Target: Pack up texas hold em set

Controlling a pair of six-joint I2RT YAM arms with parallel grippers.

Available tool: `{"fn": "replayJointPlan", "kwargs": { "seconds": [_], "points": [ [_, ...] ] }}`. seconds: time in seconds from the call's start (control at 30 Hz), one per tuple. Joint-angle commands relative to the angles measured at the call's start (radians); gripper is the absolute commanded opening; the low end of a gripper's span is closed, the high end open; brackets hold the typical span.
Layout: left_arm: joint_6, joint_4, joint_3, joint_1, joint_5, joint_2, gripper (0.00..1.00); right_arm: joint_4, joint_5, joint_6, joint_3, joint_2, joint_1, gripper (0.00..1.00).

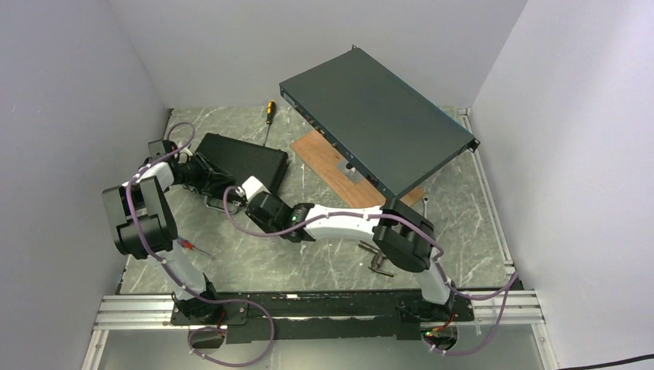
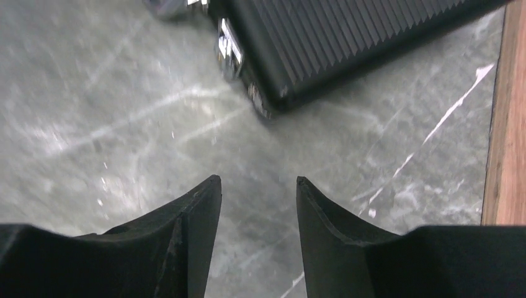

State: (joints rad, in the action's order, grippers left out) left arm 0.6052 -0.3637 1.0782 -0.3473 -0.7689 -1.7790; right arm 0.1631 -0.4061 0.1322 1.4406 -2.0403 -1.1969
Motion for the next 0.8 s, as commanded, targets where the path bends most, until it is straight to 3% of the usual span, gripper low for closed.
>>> {"fn": "replayJointPlan", "kwargs": {
  "seconds": [0.0,0.2,0.43,0.6,0.77],
  "points": [
    [-0.097,-0.029,-0.015,0.009,0.110,0.015,0.35,0.028,0.046,0.030,0.172,-0.045,0.041,0.53],
    [-0.124,0.032,-0.050,0.004,0.091,0.110,0.52,0.036,0.119,0.011,0.308,-0.114,0.089,0.66],
    [-0.151,0.058,-0.091,-0.034,0.152,0.276,0.63,0.063,0.224,0.067,0.383,-0.184,0.157,0.68],
    [-0.063,0.118,-0.127,-0.180,0.051,0.317,0.59,0.032,0.269,0.074,0.351,-0.202,0.167,0.52],
    [-0.049,0.095,-0.077,-0.275,0.038,0.256,0.42,-0.021,0.320,0.104,0.284,-0.193,0.169,0.44]
  ]
}}
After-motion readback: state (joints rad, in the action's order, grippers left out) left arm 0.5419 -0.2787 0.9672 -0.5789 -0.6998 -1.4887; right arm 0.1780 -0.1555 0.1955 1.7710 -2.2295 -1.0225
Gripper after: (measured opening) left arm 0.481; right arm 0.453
